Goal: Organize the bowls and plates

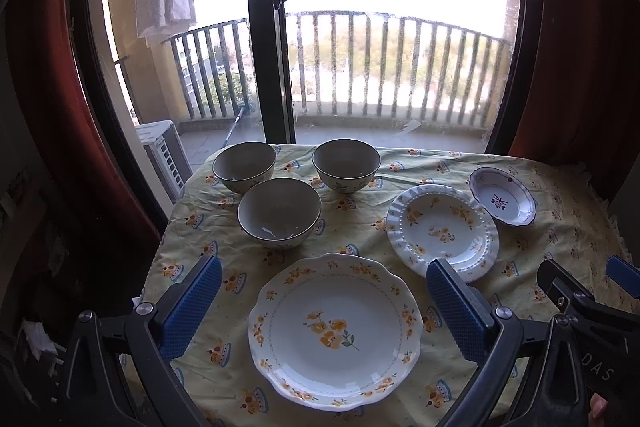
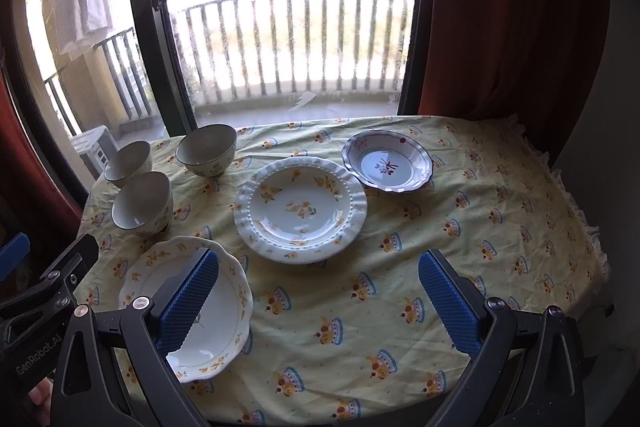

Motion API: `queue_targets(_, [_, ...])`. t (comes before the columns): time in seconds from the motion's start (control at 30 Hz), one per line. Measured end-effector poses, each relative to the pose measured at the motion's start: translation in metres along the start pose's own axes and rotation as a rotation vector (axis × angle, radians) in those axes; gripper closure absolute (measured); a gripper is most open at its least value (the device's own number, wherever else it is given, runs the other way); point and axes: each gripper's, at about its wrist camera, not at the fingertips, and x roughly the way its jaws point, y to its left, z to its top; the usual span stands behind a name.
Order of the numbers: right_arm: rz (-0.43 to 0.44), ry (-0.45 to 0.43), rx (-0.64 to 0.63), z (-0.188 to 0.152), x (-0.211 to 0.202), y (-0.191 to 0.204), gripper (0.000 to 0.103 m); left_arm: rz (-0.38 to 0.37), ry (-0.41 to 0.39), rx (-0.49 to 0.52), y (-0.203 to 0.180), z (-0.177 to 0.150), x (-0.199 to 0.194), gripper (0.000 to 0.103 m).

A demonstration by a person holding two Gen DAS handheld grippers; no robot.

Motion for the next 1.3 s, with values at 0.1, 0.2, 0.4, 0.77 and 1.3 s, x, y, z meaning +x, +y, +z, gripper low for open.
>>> queue_targets(0.1, [-0.005,0.007,-0.006,-0.001,0.000,0.001,0.002,-0.001,0.010,-0.004,0.002,-0.001,0.001,0.001])
queue_targets(0.2, [-0.012,0.016,-0.010,0.000,0.001,0.001,0.002,0.000,0.016,-0.003,0.002,-0.001,0.002,0.001])
queue_targets(0.4, [0.005,0.037,-0.019,0.001,0.003,0.000,0.002,0.016,0.032,0.010,0.001,0.001,0.001,0.001])
queue_targets(0.77, [0.061,0.057,-0.032,0.008,0.010,-0.002,0.003,0.069,0.065,-0.024,-0.006,-0.001,0.005,0.004])
queue_targets(1.3, [0.126,0.170,-0.084,-0.009,0.071,0.044,0.009,0.120,0.228,-0.073,0.026,-0.032,0.068,0.013])
